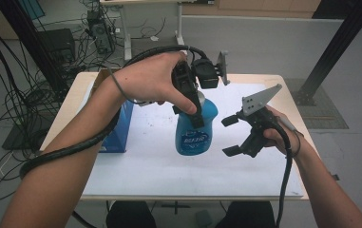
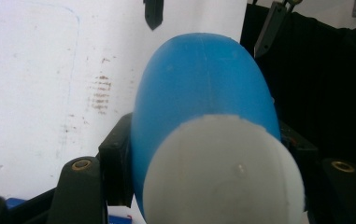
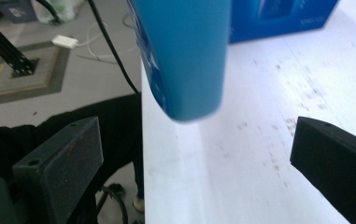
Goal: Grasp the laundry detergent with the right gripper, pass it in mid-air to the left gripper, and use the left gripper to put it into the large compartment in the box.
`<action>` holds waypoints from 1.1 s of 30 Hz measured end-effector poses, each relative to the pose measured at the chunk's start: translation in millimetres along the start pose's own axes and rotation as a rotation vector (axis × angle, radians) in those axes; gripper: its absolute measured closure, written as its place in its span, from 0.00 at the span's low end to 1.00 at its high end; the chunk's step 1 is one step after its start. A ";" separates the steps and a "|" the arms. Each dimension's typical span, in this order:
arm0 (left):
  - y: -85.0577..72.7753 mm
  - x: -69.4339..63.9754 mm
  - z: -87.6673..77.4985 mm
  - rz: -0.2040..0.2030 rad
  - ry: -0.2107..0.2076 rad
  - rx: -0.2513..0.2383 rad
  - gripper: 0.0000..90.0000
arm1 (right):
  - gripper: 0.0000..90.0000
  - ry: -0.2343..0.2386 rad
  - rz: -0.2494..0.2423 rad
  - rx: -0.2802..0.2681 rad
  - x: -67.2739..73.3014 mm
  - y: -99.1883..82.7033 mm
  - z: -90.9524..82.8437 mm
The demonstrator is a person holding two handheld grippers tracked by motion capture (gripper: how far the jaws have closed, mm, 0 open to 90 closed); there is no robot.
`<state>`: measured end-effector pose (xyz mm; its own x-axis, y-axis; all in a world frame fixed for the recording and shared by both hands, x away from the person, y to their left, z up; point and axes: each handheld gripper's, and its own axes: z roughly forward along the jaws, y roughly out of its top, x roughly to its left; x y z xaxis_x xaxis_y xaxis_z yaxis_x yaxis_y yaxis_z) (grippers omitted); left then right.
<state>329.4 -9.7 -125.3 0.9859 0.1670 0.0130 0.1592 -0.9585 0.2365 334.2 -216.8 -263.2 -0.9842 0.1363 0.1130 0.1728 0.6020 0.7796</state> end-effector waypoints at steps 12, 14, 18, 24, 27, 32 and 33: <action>-9.3 1.1 -4.6 -0.022 0.012 0.001 0.42 | 0.07 -0.063 -0.017 0.244 5.7 8.1 -17.0; -9.8 0.8 -4.7 -0.023 0.015 0.000 0.42 | 0.07 -0.074 -0.020 0.274 6.4 9.4 -18.0; -11.1 -1.1 -5.4 -0.020 0.018 -0.004 0.42 | 0.07 -0.100 -0.028 0.435 8.9 14.2 -20.6; -13.0 -2.0 -4.1 -0.019 0.011 0.004 0.42 | 0.06 -0.170 -0.037 0.573 7.5 13.7 -24.2; -14.5 -3.4 -3.5 -0.021 0.015 0.006 0.42 | 0.06 -0.211 -0.013 0.598 2.8 10.3 -30.3; -17.5 -3.7 -4.4 -0.032 0.021 0.013 0.42 | 0.06 -0.259 0.054 0.633 -4.5 3.8 -42.1; -18.7 -4.1 -5.3 -0.031 0.024 0.016 0.42 | 0.06 -0.286 0.087 0.636 -9.4 0.6 -49.0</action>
<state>322.1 8.8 -124.6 0.9789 0.2025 0.0292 0.1912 -0.9562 0.2217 341.7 -256.3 -233.5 -0.9323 0.3537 -0.0757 0.3250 0.9111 0.2536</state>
